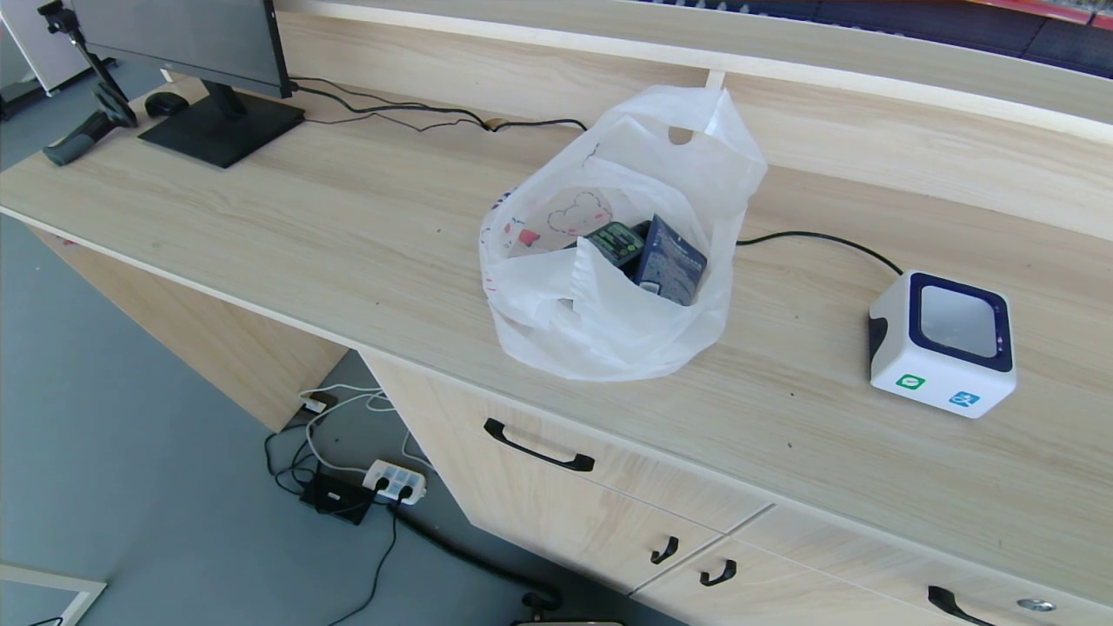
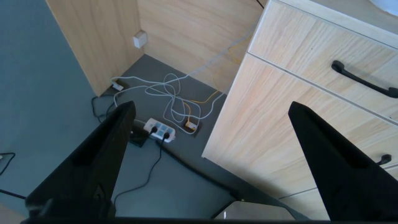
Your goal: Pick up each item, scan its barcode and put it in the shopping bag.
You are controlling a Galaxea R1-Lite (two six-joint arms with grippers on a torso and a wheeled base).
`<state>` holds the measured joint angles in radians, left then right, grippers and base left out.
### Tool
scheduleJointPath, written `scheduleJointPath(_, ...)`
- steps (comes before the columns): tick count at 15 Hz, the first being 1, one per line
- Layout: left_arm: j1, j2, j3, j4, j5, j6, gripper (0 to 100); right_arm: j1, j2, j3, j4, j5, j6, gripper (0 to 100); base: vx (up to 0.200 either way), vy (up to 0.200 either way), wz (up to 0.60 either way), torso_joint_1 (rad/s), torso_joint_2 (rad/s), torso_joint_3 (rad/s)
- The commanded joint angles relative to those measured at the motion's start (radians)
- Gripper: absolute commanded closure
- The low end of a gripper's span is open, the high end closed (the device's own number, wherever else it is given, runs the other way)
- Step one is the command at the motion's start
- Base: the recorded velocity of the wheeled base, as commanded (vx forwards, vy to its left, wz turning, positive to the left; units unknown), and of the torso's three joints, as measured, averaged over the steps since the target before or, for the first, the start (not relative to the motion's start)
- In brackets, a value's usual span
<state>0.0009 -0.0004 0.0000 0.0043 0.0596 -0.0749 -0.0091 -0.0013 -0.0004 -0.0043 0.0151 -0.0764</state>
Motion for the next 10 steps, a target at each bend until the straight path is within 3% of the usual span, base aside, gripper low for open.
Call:
scheduleJointPath(1,0.001,0.0,0.0,0.0,0.0,0.0,0,0.0,0.001,-0.001,0.0,0.0,0.0,0,0.0,0.0,0.0,0.0,0.0,0.0)
scheduleJointPath(10,0.001,0.0,0.0,0.0,0.0,0.0,0,0.0,0.001,-0.001,0.0,0.0,0.0,0,0.0,0.0,0.0,0.0,0.0,0.0)
